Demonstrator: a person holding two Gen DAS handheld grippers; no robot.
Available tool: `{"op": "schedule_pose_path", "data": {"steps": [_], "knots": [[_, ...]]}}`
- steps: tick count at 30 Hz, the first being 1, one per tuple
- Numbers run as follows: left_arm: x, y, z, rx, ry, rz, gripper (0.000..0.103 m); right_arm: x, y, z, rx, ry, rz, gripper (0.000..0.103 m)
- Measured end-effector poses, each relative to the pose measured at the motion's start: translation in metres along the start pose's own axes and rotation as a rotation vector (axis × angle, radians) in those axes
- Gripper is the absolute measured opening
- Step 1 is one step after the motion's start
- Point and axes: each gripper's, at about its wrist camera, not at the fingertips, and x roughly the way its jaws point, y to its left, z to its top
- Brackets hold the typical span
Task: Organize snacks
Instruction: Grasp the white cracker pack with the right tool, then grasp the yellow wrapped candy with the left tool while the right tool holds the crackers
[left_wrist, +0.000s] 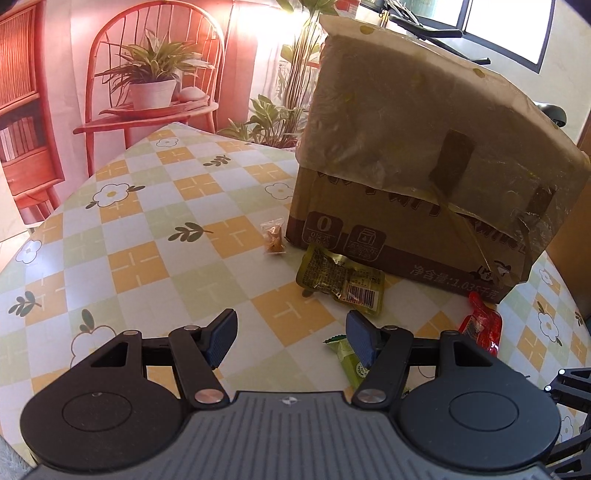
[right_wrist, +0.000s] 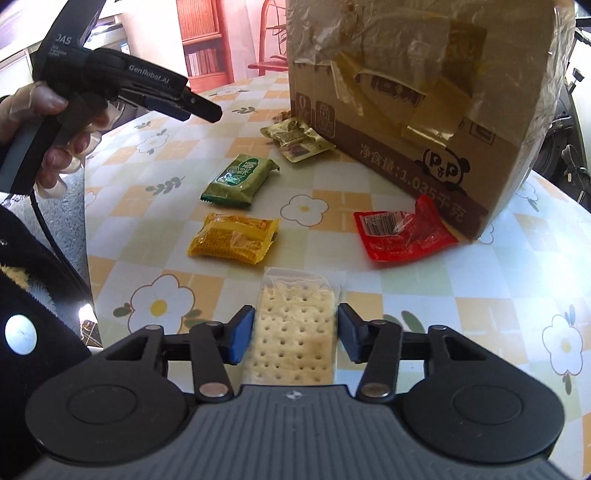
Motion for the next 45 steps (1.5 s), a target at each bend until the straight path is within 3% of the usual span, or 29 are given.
{"op": "schedule_pose_path", "data": {"steps": [8, 14, 17, 24, 33, 38, 45], "knots": [[0.002, -0.014, -0.003, 0.05, 0.009, -0.029, 0.066, 0.028, -0.019, 0.02, 0.04, -0.086, -0.018, 0.049], [0.004, -0.044, -0.021, 0.181, 0.038, -0.101, 0.063, 0.031, -0.015, 0.015, 0.056, -0.153, -0.058, 0.049], [0.007, -0.054, -0.025, 0.199, 0.051, -0.134, 0.058, 0.031, -0.01, 0.016, 0.037, -0.153, -0.082, 0.048], [0.005, -0.059, -0.033, 0.225, 0.079, -0.226, 0.05, 0.011, -0.006, 0.011, 0.035, -0.148, -0.045, 0.048], [0.01, -0.048, -0.034, 0.165, 0.11, -0.254, 0.048, -0.007, 0.023, 0.002, -0.048, -0.078, -0.037, 0.048], [0.008, -0.044, -0.033, 0.156, 0.105, -0.269, 0.048, 0.005, 0.025, 0.004, -0.048, -0.035, -0.012, 0.048], [0.006, -0.052, -0.036, 0.202, 0.14, -0.297, 0.048, 0.035, 0.018, 0.024, -0.01, -0.07, -0.012, 0.048]]}}
